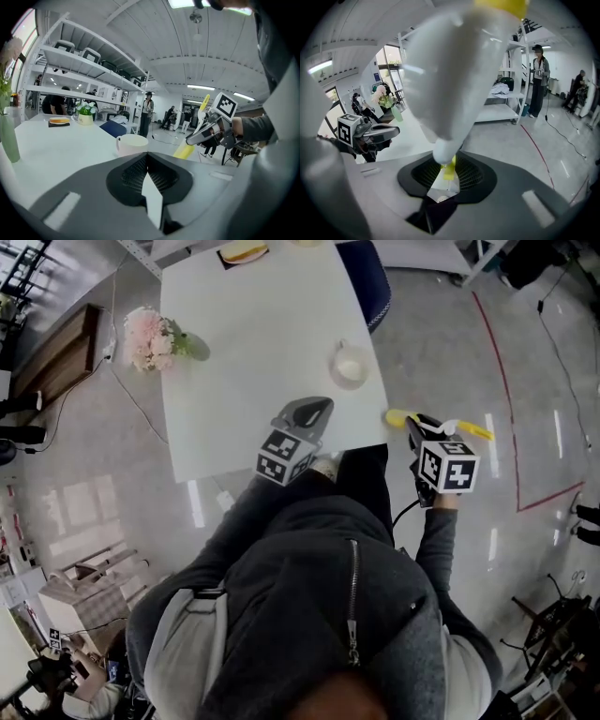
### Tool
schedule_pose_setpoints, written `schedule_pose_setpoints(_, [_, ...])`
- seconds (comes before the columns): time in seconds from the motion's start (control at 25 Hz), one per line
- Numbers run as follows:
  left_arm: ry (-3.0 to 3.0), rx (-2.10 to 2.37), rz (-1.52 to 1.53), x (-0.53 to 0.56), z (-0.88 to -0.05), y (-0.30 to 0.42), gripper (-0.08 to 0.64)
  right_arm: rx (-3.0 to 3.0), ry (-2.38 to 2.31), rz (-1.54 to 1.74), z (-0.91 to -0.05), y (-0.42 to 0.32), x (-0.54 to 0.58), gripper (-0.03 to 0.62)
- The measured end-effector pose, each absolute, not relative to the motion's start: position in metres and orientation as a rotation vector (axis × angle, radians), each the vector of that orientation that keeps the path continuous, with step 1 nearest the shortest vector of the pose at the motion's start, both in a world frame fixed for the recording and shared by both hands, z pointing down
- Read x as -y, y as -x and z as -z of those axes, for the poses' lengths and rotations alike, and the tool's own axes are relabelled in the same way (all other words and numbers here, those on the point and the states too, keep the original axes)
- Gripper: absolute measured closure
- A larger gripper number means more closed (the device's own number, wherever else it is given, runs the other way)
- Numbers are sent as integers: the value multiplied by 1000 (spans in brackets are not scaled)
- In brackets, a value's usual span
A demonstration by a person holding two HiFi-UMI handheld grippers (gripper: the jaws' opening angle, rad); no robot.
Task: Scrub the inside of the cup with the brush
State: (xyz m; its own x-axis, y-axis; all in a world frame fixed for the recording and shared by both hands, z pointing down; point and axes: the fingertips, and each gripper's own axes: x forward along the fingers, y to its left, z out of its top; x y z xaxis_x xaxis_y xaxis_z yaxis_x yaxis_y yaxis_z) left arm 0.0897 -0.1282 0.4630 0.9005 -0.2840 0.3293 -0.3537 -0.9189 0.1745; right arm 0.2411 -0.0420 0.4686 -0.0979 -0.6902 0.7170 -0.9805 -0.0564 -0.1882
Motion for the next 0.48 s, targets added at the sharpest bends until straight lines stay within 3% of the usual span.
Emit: schedule_pose_setpoints(0.48, [-2825, 487, -424, 129, -455, -94, 551, 1856, -1732, -901, -455, -236, 60, 491])
